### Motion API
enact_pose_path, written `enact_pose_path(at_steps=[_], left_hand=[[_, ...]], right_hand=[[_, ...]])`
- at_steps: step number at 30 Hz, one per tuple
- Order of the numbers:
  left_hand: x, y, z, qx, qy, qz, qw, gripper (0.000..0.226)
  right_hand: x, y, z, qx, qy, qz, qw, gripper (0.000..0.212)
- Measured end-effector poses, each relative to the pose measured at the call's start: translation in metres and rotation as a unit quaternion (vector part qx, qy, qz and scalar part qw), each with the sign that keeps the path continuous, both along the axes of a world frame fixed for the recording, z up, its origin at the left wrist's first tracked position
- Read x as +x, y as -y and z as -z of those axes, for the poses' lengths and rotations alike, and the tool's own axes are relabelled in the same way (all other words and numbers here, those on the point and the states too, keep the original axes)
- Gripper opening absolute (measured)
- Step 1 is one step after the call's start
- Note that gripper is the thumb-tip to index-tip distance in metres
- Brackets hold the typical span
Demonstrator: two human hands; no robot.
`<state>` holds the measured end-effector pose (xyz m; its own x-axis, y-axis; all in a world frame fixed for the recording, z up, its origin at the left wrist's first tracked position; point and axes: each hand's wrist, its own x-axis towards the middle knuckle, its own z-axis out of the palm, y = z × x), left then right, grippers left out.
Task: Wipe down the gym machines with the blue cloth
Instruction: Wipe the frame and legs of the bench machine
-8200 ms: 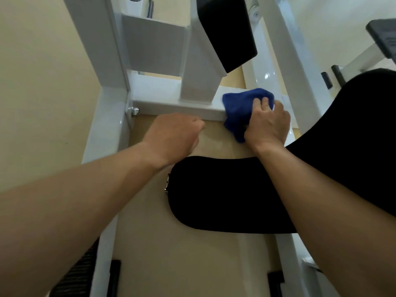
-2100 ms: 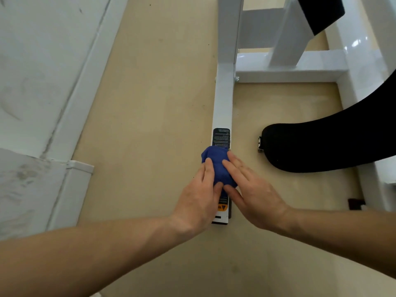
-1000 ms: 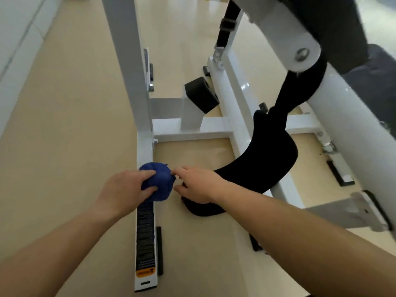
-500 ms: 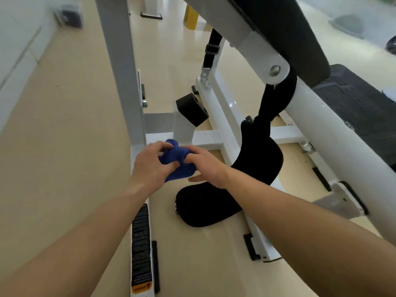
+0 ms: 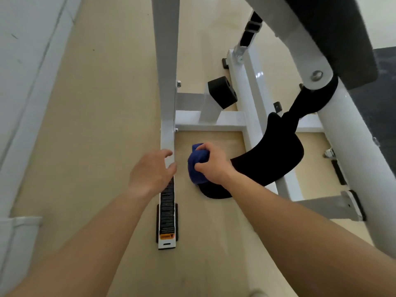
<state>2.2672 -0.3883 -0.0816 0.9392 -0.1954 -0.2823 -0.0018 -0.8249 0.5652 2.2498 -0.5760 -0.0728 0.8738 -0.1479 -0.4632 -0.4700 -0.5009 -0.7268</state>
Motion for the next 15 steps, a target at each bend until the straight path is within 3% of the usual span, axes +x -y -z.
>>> enact_pose_path(at_steps=[6, 10, 15], left_hand=[[-0.032, -0.039, -0.031, 0.105, -0.116, -0.009, 0.988, 0.041], [-0.055, -0.052, -0.078, 0.122, -0.171, -0.040, 0.977, 0.037], [-0.065, -0.053, -0.161, 0.125, -0.170, -0.060, 0.976, 0.030]], right_hand=[[-0.030, -0.018, -0.036, -0.139, -0.008, -0.054, 0.989, 0.043], [-0.056, -0.025, -0.082, -0.129, -0.029, -0.062, 0.989, 0.044], [-0.079, -0.028, -0.166, -0.110, -0.040, -0.051, 0.992, 0.047]])
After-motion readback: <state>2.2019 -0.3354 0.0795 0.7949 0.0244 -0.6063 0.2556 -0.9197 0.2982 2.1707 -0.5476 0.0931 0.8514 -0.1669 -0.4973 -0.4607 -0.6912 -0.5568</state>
